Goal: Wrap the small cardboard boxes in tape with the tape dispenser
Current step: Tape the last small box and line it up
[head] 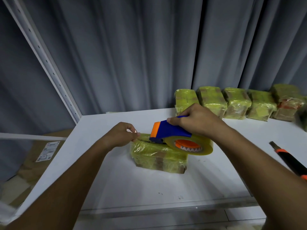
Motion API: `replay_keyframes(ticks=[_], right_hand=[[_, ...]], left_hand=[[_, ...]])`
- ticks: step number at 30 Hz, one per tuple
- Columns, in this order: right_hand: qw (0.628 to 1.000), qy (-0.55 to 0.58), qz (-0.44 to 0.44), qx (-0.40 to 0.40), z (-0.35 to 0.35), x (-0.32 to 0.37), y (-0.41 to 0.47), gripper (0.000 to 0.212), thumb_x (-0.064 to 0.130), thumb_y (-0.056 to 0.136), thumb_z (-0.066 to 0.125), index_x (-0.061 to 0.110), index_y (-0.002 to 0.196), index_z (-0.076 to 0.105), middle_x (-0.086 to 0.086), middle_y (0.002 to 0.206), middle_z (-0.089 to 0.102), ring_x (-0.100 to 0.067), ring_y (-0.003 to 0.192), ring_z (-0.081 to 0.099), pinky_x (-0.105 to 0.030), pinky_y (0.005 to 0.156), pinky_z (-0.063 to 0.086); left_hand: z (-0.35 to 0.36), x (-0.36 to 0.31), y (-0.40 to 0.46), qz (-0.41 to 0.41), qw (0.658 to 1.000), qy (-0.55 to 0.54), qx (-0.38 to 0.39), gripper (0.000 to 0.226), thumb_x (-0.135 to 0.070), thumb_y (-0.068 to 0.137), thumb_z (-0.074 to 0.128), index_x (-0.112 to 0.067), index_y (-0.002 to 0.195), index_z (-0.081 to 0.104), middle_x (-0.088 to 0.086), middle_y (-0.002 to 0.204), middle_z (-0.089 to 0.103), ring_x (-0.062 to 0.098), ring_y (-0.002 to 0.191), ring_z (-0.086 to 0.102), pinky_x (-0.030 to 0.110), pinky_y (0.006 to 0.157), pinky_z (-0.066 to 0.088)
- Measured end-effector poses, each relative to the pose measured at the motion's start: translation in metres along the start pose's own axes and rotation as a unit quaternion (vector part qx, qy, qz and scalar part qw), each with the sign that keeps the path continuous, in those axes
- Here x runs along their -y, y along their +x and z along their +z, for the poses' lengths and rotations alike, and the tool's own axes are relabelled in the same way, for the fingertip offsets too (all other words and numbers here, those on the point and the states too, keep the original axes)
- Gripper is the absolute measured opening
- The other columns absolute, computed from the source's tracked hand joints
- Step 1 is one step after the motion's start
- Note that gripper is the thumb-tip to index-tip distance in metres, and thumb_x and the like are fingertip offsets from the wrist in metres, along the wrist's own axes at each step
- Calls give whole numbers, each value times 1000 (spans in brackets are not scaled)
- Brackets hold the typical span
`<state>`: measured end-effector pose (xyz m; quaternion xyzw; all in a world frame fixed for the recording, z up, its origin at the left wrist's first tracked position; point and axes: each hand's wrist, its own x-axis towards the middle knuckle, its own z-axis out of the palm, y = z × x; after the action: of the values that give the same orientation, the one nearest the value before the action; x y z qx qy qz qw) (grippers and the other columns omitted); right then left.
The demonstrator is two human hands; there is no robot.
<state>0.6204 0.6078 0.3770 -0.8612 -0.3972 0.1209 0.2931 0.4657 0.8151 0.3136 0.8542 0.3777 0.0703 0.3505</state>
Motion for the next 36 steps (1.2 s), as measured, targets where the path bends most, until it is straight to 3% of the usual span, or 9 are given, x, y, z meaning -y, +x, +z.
replay_keyframes(ticks=[6, 11, 16, 21, 23, 25, 30, 32, 36], right_hand=[[1000, -22, 7, 0, 11, 1, 7, 56, 66, 83, 66, 11, 83, 77, -3, 78, 73, -19, 77, 67, -40, 73, 57], [999, -35, -4, -3, 15, 5, 7, 50, 64, 84, 66, 16, 73, 73, -1, 73, 69, -19, 75, 65, -31, 59, 45], [999, -45, -5, -11, 20, 8, 10, 52, 66, 84, 65, 16, 72, 70, -1, 73, 67, -21, 76, 65, -32, 62, 45], [999, -47, -7, -16, 22, 8, 10, 48, 65, 84, 65, 17, 77, 68, 0, 76, 66, -19, 75, 64, -30, 60, 44], [998, -56, -6, -21, 23, 8, 10, 48, 66, 84, 65, 18, 79, 67, 1, 76, 65, -18, 74, 63, -30, 59, 42], [997, -66, -7, -25, 24, 9, 10, 48, 66, 85, 64, 18, 77, 66, 1, 74, 64, -17, 72, 62, -29, 57, 40], [995, -91, -9, -26, 28, 12, 13, 48, 68, 84, 63, 21, 74, 62, 3, 73, 62, -18, 73, 61, -31, 60, 44], [994, -102, -11, -27, 31, 14, 13, 47, 67, 84, 63, 22, 75, 61, 3, 74, 62, -17, 73, 60, -31, 61, 45], [992, -124, -12, -31, 34, 18, 10, 46, 68, 84, 62, 22, 77, 59, 4, 75, 61, -18, 74, 60, -33, 65, 50]], left_hand=[[11, 7, 3, -7, 1000, -2, 10, 17, -26, 89, 71, -10, 81, 70, -2, 86, 67, 15, 86, 61, 25, 75, 45], [15, 7, 10, -38, 998, 23, 32, 20, -27, 88, 71, -7, 86, 72, 8, 96, 68, 13, 82, 59, 22, 65, 46], [16, 6, 13, -85, 994, 55, 45, 32, -34, 88, 71, -11, 102, 54, 4, 92, 56, 11, 75, 50, 22, 55, 40], [18, 11, 20, -118, 989, 69, 54, 66, -42, 85, 73, -10, 129, 34, 8, 112, 50, 19, 91, 51, 26, 58, 44], [18, 14, 22, -120, 988, 79, 51, 81, -46, 83, 74, -8, 138, 29, 12, 135, 47, 27, 113, 53, 32, 71, 48], [17, 20, 23, -142, 985, 69, 66, 91, -54, 80, 73, -6, 142, 28, 15, 143, 43, 34, 123, 50, 39, 81, 48], [23, 27, 23, -118, 987, 75, 79, 70, -60, 84, 64, -1, 120, 53, 19, 113, 62, 19, 76, 56, 27, 56, 47], [26, 25, 19, -106, 989, 65, 78, 54, -54, 89, 60, -6, 113, 55, 11, 100, 62, 19, 81, 59, 28, 60, 50], [34, 22, 11, -110, 990, 4, 90, 36, -44, 97, 46, -12, 110, 57, 8, 102, 66, 20, 88, 63, 31, 70, 53]])
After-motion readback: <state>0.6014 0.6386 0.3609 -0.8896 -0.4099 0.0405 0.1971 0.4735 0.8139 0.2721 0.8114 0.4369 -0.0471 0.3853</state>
